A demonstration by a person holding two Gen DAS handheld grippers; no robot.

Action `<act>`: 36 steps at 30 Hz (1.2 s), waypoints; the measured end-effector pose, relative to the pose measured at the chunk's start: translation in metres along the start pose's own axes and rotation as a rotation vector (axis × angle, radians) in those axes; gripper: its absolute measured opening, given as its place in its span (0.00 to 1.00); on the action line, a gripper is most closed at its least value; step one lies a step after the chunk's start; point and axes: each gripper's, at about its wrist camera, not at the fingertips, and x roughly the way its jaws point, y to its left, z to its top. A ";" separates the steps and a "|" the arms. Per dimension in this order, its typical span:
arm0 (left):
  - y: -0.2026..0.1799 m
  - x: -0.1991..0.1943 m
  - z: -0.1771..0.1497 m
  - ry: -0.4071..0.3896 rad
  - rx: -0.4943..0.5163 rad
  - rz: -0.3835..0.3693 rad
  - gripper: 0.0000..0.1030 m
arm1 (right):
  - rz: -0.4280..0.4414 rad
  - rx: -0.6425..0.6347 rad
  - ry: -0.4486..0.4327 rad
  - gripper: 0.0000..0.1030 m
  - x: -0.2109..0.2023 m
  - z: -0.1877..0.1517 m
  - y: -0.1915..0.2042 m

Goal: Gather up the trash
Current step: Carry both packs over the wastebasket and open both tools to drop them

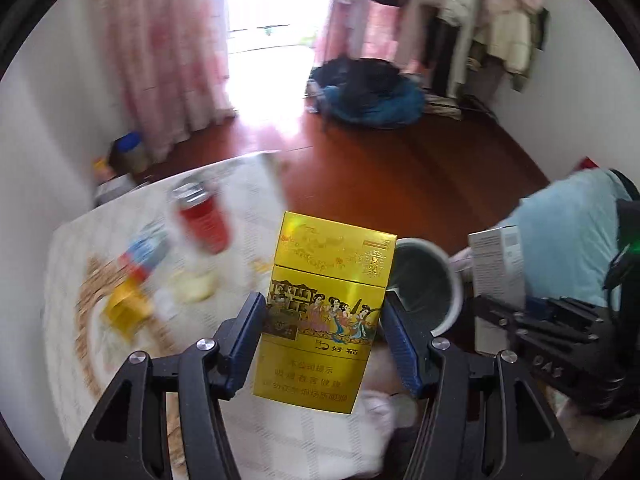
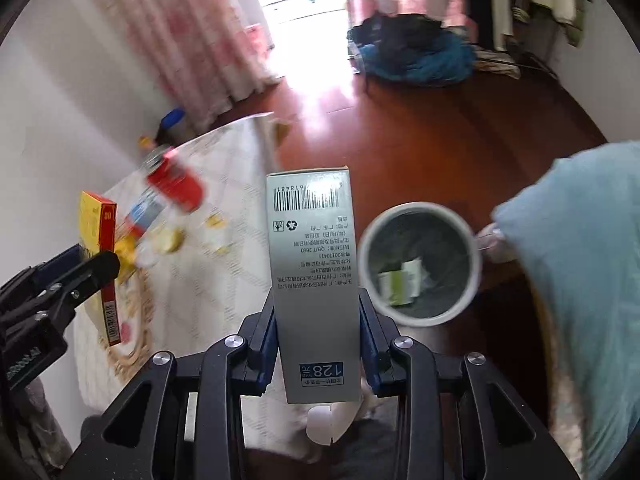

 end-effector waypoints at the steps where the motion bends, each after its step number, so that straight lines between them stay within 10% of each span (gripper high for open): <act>1: -0.004 0.010 0.005 0.006 0.008 -0.014 0.54 | -0.016 0.019 -0.001 0.35 0.002 0.005 -0.018; 18: -0.089 0.254 0.050 0.495 -0.125 -0.331 0.55 | -0.049 0.287 0.200 0.35 0.167 0.021 -0.189; 21: -0.092 0.275 0.053 0.521 -0.123 -0.324 0.58 | -0.063 0.300 0.215 0.36 0.192 0.026 -0.202; 24: -0.096 0.283 0.059 0.519 -0.132 -0.322 0.89 | -0.066 0.321 0.234 0.40 0.212 0.028 -0.213; 28: -0.094 0.276 0.058 0.488 -0.106 -0.260 0.90 | -0.074 0.315 0.228 0.89 0.221 0.028 -0.218; 36: -0.095 0.243 0.027 0.381 0.053 -0.004 0.94 | -0.164 0.269 0.242 0.95 0.217 0.014 -0.203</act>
